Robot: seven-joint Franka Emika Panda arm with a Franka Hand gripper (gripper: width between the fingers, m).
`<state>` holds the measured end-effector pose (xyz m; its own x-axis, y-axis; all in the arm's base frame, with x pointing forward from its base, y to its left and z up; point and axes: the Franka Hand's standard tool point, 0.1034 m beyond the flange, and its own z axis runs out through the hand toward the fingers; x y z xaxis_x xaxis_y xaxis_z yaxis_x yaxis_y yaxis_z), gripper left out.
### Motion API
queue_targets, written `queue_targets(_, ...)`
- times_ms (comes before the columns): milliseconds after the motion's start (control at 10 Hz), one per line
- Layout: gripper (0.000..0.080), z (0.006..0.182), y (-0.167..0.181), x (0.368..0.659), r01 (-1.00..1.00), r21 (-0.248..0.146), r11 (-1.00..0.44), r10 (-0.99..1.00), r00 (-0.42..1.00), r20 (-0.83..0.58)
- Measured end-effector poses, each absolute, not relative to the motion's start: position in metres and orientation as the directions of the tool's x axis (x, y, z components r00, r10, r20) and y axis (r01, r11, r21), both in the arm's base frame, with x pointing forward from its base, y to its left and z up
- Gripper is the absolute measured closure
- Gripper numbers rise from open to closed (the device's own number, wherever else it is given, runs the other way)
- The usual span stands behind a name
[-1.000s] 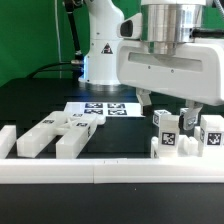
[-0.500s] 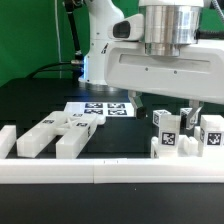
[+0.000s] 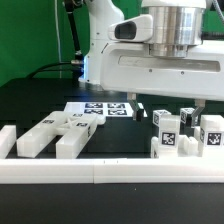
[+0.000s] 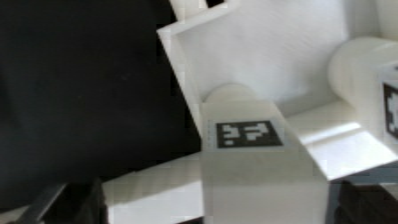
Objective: Assemble chair
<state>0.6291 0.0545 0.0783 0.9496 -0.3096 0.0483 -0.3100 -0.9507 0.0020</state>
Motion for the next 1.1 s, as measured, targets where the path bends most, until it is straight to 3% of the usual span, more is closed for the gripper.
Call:
queue_targets(300,0.0177,0.0784,0.0537,0.6293,-0.262,0.010,-0.965,-0.262,0.964,0.049)
queue_targets(500,0.0512,0.0784,0.0536,0.6292,-0.304,0.008,-0.953,-0.303,0.952,0.049)
queue_targets(700,0.0508,0.0784,0.0537,0.6293,-0.329,0.005,-0.944,-0.329,0.943,0.049)
queue_targets(1100,0.0508,0.0786,0.0543,0.6292,-0.610,-0.013,-0.793,-0.609,0.792,0.047)
